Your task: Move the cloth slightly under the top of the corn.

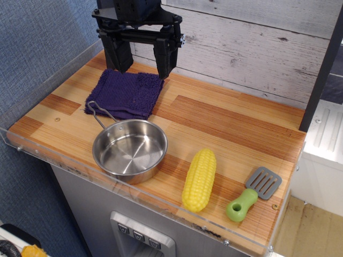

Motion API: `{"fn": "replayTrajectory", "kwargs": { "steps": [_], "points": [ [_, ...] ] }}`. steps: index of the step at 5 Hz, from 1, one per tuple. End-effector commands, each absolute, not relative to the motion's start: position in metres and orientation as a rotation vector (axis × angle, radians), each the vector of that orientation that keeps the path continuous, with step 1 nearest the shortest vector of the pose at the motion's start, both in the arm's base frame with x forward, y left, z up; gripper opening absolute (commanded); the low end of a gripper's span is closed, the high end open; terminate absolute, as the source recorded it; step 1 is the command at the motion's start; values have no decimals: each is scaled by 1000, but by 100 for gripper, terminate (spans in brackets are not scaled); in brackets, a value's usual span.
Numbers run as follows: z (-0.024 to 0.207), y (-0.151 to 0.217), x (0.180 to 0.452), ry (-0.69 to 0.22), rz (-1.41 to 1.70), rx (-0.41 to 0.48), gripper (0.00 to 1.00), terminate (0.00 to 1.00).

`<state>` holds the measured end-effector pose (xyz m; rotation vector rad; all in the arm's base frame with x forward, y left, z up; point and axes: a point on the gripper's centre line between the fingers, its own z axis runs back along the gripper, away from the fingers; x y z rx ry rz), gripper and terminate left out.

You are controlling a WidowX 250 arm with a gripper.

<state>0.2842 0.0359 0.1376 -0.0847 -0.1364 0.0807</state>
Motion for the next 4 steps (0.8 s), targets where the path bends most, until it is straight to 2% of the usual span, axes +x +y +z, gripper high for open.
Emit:
{"fn": "replayTrajectory", "kwargs": {
  "steps": [1,4],
  "points": [
    [138,36,284,-136,81,-85,100,0],
    [119,126,304,-119,211,-56,100,0]
  ]
}}
